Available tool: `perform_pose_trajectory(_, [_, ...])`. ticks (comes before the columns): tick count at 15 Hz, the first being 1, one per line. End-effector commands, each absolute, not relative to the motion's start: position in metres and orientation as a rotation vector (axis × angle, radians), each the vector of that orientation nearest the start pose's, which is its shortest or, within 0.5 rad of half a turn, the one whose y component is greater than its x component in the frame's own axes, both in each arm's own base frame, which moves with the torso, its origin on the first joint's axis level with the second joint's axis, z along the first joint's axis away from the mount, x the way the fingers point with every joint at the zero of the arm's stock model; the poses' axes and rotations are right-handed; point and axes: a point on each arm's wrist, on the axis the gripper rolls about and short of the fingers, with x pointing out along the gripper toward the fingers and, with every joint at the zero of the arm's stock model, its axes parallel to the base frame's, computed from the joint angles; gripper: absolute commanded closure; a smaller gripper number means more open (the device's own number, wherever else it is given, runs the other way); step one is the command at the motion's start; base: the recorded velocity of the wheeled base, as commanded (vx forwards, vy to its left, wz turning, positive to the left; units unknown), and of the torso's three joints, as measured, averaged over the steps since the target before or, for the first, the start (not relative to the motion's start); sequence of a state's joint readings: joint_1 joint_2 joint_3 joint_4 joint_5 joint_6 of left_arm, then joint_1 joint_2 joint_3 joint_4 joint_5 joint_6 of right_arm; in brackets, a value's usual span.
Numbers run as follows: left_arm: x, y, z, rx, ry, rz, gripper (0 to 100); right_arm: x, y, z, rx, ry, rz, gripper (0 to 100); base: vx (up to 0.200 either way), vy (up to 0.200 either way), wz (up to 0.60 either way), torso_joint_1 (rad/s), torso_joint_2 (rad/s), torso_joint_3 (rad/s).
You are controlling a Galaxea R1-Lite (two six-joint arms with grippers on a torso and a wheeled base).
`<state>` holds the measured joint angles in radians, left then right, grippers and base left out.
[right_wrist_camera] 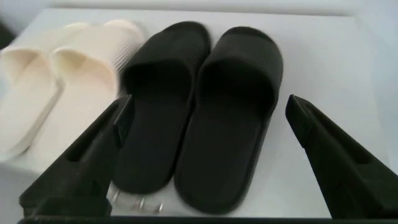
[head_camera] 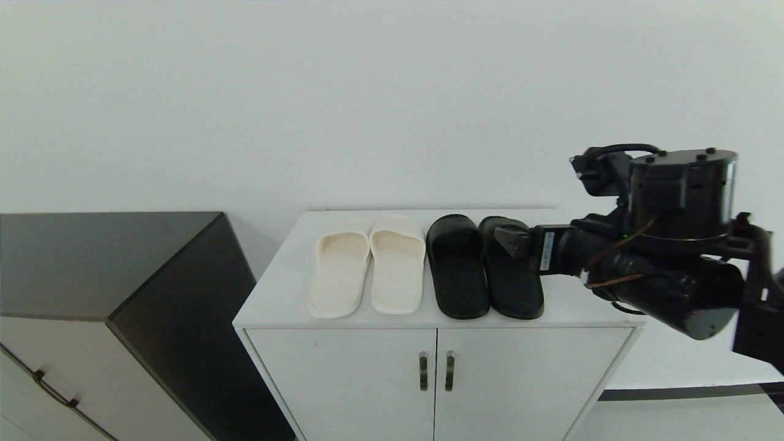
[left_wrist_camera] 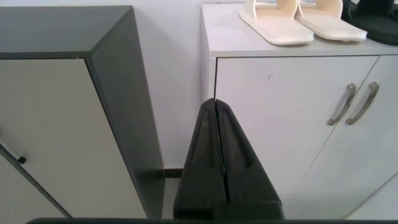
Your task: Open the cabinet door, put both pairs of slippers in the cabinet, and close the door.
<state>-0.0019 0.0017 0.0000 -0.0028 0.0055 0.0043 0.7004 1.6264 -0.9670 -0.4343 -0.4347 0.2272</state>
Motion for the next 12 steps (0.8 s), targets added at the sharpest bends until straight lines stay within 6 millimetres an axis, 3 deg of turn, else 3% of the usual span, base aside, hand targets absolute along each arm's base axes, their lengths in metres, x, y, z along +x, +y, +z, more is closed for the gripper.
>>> perform_pose_trajectory(1, [-0.023, 0.0, 0.076, 0.005, -0.002, 0.005, 100, 0.264, 0.217, 0.206, 0.069, 0.248, 0.196, 0, 0.0, 0.0, 0.0, 0.0, 0.0, 0.0])
perform_pose_trajectory(7, [-0.023, 0.0, 0.076, 0.0, -0.002, 0.005, 100, 0.297, 0.249, 0.179, 0.037, 0.267, 0.138, 0, 0.0, 0.0, 0.0, 0.0, 0.0, 0.0])
perform_pose_trajectory(12, [-0.023, 0.0, 0.076, -0.002, -0.002, 0.005, 100, 0.331, 0.258, 0.16, 0.032, 0.272, 0.089, 0, 0.0, 0.0, 0.0, 0.0, 0.0, 0.0])
